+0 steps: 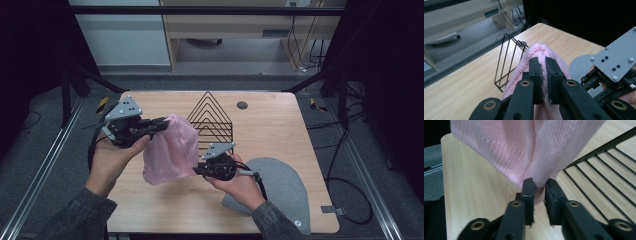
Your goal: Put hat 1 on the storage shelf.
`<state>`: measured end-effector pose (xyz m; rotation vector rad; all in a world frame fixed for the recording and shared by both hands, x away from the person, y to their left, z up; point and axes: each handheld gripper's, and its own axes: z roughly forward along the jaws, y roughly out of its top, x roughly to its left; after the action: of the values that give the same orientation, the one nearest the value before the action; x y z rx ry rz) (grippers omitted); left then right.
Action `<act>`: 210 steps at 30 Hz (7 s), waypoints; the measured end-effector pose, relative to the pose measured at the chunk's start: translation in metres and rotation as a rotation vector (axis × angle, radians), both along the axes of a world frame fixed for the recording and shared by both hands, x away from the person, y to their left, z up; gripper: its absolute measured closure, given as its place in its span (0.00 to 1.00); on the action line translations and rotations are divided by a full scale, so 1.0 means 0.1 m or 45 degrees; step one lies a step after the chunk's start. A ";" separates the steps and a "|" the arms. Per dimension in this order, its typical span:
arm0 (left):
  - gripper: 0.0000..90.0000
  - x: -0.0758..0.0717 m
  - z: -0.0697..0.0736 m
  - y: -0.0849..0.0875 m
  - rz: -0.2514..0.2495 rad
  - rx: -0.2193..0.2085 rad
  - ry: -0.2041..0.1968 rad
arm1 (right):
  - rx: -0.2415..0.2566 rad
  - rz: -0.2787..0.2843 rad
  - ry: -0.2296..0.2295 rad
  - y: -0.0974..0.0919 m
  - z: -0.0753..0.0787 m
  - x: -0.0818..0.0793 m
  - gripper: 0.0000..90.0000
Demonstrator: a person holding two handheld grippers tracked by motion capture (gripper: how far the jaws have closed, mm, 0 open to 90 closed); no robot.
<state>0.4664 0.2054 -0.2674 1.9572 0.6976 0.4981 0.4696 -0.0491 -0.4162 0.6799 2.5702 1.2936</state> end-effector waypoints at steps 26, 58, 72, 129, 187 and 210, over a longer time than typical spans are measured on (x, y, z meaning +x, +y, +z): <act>0.93 0.18 0.26 0.13 0.042 0.015 -0.089 | 0.011 0.017 -0.065 -0.13 0.51 0.11 0.92; 0.92 0.86 0.98 -0.14 0.129 -0.077 -0.254 | 0.033 -0.112 -0.211 -0.24 1.29 0.86 0.92; 0.92 1.12 0.70 -0.26 0.137 -0.069 -0.232 | -0.012 -0.197 -0.207 -0.38 1.05 1.06 0.92; 0.91 1.09 -0.10 -0.77 -0.050 0.010 -0.110 | -0.086 -0.251 -0.159 -0.90 0.13 0.85 0.92; 0.91 1.01 -0.41 -0.93 -0.089 0.058 -0.024 | -0.192 -0.274 -0.076 -0.91 -0.14 0.93 0.89; 0.90 1.05 -0.58 -0.85 -0.070 0.075 0.010 | -0.193 -0.276 -0.047 -0.88 -0.26 0.93 0.87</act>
<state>0.5713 0.1203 -0.3250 2.0284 0.6390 0.4826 0.5631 -0.1370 -0.4422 0.8671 2.4533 1.0237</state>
